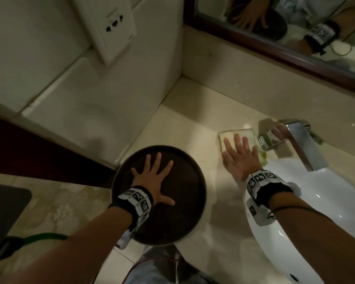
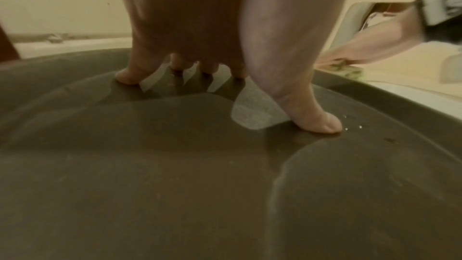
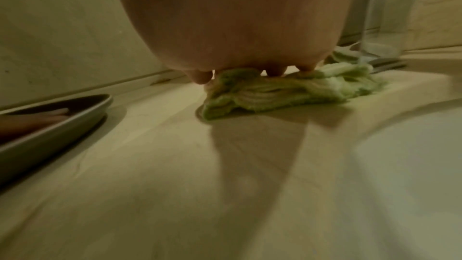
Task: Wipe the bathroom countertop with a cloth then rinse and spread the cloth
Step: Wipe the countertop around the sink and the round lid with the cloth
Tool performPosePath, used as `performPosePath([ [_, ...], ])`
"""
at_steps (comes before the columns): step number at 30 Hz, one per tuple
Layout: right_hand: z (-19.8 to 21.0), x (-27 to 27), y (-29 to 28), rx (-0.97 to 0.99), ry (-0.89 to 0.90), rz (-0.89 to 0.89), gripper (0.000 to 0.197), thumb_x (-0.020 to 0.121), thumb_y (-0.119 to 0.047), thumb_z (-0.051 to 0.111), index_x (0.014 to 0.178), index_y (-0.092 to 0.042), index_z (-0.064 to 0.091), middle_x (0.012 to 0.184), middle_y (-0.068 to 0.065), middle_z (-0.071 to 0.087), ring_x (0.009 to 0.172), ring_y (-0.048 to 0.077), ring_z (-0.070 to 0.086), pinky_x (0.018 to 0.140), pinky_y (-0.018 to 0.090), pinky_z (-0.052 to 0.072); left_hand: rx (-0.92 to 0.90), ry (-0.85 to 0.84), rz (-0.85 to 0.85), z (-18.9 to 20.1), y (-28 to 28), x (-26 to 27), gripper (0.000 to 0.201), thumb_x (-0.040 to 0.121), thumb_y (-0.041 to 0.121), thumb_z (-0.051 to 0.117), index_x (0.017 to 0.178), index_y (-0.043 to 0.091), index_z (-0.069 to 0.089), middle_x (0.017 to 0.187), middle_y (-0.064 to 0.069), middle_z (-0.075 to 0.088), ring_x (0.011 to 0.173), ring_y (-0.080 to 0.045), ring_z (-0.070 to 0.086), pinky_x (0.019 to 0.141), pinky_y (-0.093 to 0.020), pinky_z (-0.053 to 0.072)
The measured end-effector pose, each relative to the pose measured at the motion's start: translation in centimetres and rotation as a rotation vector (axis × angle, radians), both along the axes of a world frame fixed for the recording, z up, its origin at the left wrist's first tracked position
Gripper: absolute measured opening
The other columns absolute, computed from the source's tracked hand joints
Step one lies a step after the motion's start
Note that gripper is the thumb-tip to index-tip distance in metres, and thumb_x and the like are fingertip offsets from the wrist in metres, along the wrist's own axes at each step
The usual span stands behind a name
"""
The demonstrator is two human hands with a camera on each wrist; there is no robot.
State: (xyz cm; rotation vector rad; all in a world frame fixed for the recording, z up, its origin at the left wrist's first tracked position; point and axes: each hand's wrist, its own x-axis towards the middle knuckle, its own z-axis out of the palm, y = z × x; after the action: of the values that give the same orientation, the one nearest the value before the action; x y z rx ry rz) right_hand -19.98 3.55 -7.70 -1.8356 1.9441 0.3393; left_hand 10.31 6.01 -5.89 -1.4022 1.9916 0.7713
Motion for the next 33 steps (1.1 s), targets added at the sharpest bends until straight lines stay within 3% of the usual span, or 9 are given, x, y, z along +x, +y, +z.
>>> performPosePath([
  [8, 0.8, 9.4, -8.0, 0.04, -0.032, 0.109, 0.056, 0.101, -0.049, 0.014, 0.153, -0.036, -0.001, 0.162, 0.001, -0.016, 0.148, 0.029, -0.014, 0.116, 0.054, -0.003, -0.004, 0.02, -0.006, -0.1, 0.1, 0.0, 0.126, 0.063, 0.077, 0.064, 0.145, 0.041, -0.025, 0.15, -0.003, -0.041, 0.139, -0.038, -0.031, 0.105, -0.076, 0.008],
  [13, 0.7, 17.1, -10.6, 0.071, -0.054, 0.389, 0.055, 0.102, -0.043, 0.015, 0.153, -0.034, -0.001, 0.161, 0.006, -0.017, 0.147, 0.034, -0.015, 0.115, 0.06, -0.001, 0.002, 0.012, 0.002, -0.3, 0.1, -0.1, 0.126, 0.064, 0.077, 0.064, 0.144, 0.042, -0.026, 0.151, -0.003, -0.039, 0.139, -0.038, -0.031, 0.104, -0.076, 0.007],
  [15, 0.6, 18.0, -11.0, 0.086, -0.084, 0.41, 0.053, 0.102, -0.044, 0.013, 0.153, -0.036, 0.0, 0.161, 0.003, -0.017, 0.147, 0.031, -0.016, 0.116, 0.058, -0.002, 0.004, 0.009, 0.006, -0.2, 0.1, 0.0, 0.125, 0.064, 0.077, 0.063, 0.144, 0.042, -0.027, 0.151, -0.003, -0.039, 0.139, -0.038, -0.031, 0.105, -0.076, 0.006],
  [19, 0.4, 16.2, -10.9, 0.045, -0.098, 0.387, 0.051, 0.103, -0.044, 0.015, 0.152, -0.042, 0.002, 0.162, -0.005, -0.014, 0.149, 0.022, -0.013, 0.119, 0.05, -0.001, 0.005, -0.011, 0.004, -0.2, 0.0, -0.2, 0.126, 0.063, 0.077, 0.064, 0.145, 0.041, -0.026, 0.15, -0.003, -0.041, 0.139, -0.037, -0.032, 0.105, -0.074, 0.007],
  [26, -0.2, 7.8, -8.8, 0.029, -0.024, 0.205, 0.052, 0.101, -0.046, 0.014, 0.151, -0.043, -0.001, 0.162, -0.004, -0.015, 0.149, 0.023, -0.009, 0.119, 0.048, 0.0, -0.004, -0.017, 0.003, 0.1, 0.1, -0.2, 0.126, 0.062, 0.08, 0.063, 0.143, 0.044, -0.026, 0.151, 0.001, -0.04, 0.14, -0.035, -0.03, 0.106, -0.074, 0.009],
  [33, -0.9, -1.1, -2.9, -0.057, -0.03, -0.038, 0.052, 0.102, -0.046, 0.013, 0.15, -0.046, -0.007, 0.161, -0.005, -0.016, 0.149, 0.02, -0.012, 0.119, 0.05, -0.001, -0.003, -0.005, 0.02, 0.2, -0.1, -0.1, 0.126, 0.06, 0.078, 0.065, 0.143, 0.046, -0.024, 0.151, 0.002, -0.04, 0.141, -0.034, -0.029, 0.106, -0.072, 0.008],
])
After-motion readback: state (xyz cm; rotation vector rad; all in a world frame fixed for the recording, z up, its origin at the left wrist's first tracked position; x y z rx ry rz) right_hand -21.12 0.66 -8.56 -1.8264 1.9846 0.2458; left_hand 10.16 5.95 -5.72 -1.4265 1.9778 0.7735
